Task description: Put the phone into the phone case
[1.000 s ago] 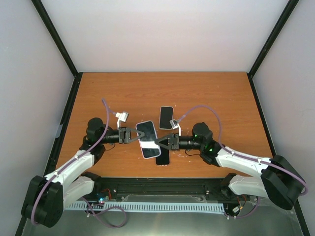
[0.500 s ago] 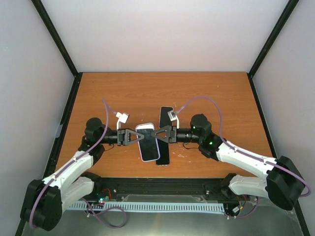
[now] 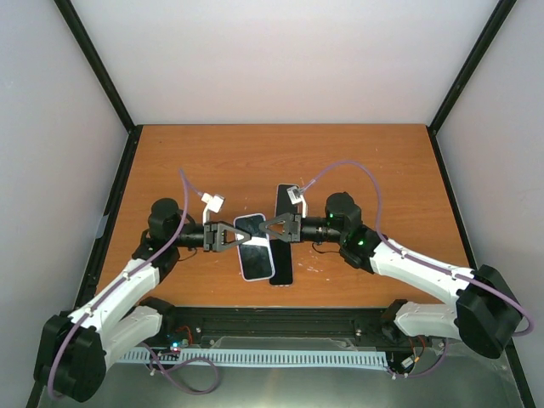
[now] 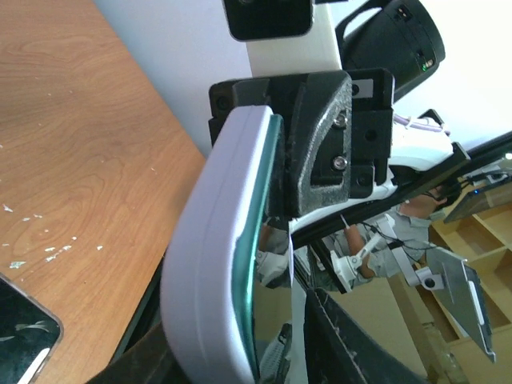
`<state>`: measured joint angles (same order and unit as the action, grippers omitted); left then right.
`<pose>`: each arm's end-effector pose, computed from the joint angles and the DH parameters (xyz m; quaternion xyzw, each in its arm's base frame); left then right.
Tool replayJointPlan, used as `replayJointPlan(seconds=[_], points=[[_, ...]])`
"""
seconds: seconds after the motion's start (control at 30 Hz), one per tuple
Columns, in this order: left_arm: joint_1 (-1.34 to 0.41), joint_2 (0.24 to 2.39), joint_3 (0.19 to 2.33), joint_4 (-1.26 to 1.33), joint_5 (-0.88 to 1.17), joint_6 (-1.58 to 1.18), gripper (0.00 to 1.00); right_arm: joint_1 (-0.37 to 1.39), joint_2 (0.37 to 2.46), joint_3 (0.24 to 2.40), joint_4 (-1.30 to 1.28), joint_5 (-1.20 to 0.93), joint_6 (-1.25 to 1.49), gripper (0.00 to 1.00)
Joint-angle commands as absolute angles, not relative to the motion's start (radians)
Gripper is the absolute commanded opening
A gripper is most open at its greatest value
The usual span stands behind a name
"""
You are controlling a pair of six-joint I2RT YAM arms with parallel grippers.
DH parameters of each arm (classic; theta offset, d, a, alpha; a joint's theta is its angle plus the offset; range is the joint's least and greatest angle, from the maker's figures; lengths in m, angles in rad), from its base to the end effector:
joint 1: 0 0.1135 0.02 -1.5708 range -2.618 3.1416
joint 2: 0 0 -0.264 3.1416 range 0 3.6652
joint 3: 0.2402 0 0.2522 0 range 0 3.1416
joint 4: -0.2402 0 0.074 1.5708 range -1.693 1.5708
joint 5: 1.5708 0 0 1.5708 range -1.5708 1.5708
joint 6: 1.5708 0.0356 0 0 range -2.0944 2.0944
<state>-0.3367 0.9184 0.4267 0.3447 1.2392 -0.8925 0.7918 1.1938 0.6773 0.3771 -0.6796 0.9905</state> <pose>0.1669 -0.0941 0.2480 0.1957 0.6968 -0.6659 0.1810 0.1711 0.2051 0.2760 -0.1470 0.7297 0.6393 0.1932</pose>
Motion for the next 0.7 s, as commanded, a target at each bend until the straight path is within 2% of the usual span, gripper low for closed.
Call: replayJointPlan(seconds=[0.0,0.13,0.33,0.4,0.57,0.67], points=[[-0.345,0.895,0.486,0.272,1.177,-0.846,0.32,0.796,1.178,0.695,0.432,-0.672,0.995,0.03],[-0.345,0.887,0.507,0.241,1.116,-0.852,0.28,0.796,1.166,0.694,0.405,-0.667,0.977,0.03],[-0.345,0.86,0.511,0.256,1.061,-0.897,0.3,0.796,1.131,0.658,0.399,-0.674,0.961,0.03],[-0.345,0.845,0.502,0.286,1.062,-0.918,0.25,0.796,1.118,0.645,0.399,-0.671,0.96,0.03],[-0.345,0.838,0.484,0.322,1.062,-0.935,0.02,0.796,1.103,0.631,0.393,-0.669,0.957,0.03],[-0.345,0.84,0.482,0.31,1.048,-0.92,0.0,0.796,1.102,0.635,0.388,-0.67,0.957,0.03]])
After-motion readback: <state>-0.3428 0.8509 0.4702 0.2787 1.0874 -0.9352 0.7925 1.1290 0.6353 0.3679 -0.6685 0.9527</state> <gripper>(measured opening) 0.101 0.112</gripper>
